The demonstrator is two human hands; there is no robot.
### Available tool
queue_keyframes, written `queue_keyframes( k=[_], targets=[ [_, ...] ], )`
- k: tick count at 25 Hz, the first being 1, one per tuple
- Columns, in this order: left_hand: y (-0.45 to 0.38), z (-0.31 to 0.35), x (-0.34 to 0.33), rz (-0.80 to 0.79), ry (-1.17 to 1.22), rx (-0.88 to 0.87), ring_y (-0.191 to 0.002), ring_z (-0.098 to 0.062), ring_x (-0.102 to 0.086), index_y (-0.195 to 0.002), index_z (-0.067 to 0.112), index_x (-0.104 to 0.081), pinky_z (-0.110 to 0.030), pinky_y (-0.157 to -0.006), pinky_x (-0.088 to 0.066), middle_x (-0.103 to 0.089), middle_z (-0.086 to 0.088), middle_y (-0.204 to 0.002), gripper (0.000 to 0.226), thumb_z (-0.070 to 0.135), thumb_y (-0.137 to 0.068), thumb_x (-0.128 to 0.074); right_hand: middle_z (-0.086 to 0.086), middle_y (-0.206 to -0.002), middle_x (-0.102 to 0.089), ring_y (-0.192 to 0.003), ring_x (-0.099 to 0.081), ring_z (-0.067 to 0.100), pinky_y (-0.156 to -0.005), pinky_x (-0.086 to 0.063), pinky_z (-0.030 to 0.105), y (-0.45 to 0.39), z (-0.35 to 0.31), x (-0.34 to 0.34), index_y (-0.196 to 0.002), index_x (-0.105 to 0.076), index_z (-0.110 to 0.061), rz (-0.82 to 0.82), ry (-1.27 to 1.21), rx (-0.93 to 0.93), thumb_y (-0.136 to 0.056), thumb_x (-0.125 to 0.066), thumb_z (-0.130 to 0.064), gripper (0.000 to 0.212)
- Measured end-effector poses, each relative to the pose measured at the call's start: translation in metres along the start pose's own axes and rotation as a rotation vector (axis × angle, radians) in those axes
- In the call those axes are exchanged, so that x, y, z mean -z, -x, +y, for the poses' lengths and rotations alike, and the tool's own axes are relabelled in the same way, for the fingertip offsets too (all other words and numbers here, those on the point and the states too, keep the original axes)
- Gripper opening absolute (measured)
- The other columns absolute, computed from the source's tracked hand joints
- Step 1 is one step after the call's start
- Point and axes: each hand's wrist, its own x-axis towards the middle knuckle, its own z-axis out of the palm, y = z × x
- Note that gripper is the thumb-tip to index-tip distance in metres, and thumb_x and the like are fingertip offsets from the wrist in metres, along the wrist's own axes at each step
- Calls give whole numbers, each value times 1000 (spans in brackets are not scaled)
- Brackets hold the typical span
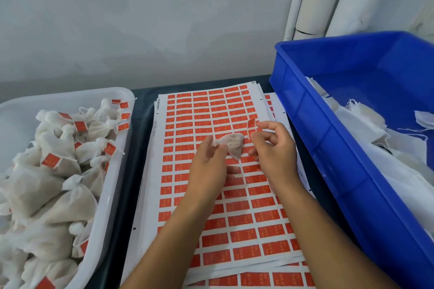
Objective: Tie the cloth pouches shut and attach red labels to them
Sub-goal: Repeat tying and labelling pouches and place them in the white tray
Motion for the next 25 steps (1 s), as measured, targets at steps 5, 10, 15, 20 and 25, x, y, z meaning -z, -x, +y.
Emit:
queue_keyframes(
  k=[5, 10, 15, 20, 25],
  targets=[
    [-6, -16, 4, 146, -238, -245, -129, -14, -58, -152, 51, -27, -37, -97, -52, -45, 17, -155, 66, 73, -94, -47, -19, -99, -73, -76, -74, 4, -65, -61, 22, -1, 2, 2, -111, -60, -43, -31, 19, 14, -97, -65, -43, 15],
    [-10, -22, 20, 259, -411, -383, -143, -11, -42, -152, 49, -29, -48, -113, -39, -39, 20, -158, 64, 74, -95, -44, -20, -97, -74, -76, -74, 3, -62, -60, 18, 1, 2, 0, -112, -61, -43, -47, 25, 39, -97, -65, -44, 15],
    [-5, -19, 38, 288, -385, -608, -122, 9, -50, -131, 45, -59, -25, -103, -44, -51, 38, -131, 46, 65, -95, -40, -30, -98, -70, -78, -73, 3, -58, -56, 12, 6, -4, -1, -106, -61, -47, -80, 33, 99, -99, -64, -42, 9],
    [-4, -26, 45, 75, -39, -520, -99, -2, -70, -109, 39, -66, -12, -76, -57, -69, 27, -109, 26, 16, -103, -56, -21, -96, -72, -80, -72, 9, -64, -55, 13, 18, -18, -3, -102, -63, -50, -221, 4, 222, -99, -57, -42, 10],
    [-4, -35, 49, -166, -74, -527, -86, -14, -71, -128, 45, -61, -24, -72, -61, -69, 21, -115, 41, 19, -96, -55, -15, -92, -69, -88, -72, 12, -67, -59, 20, 30, -20, -9, -111, -61, -40, -413, 28, 322, -97, -62, -35, 15]
  ],
)
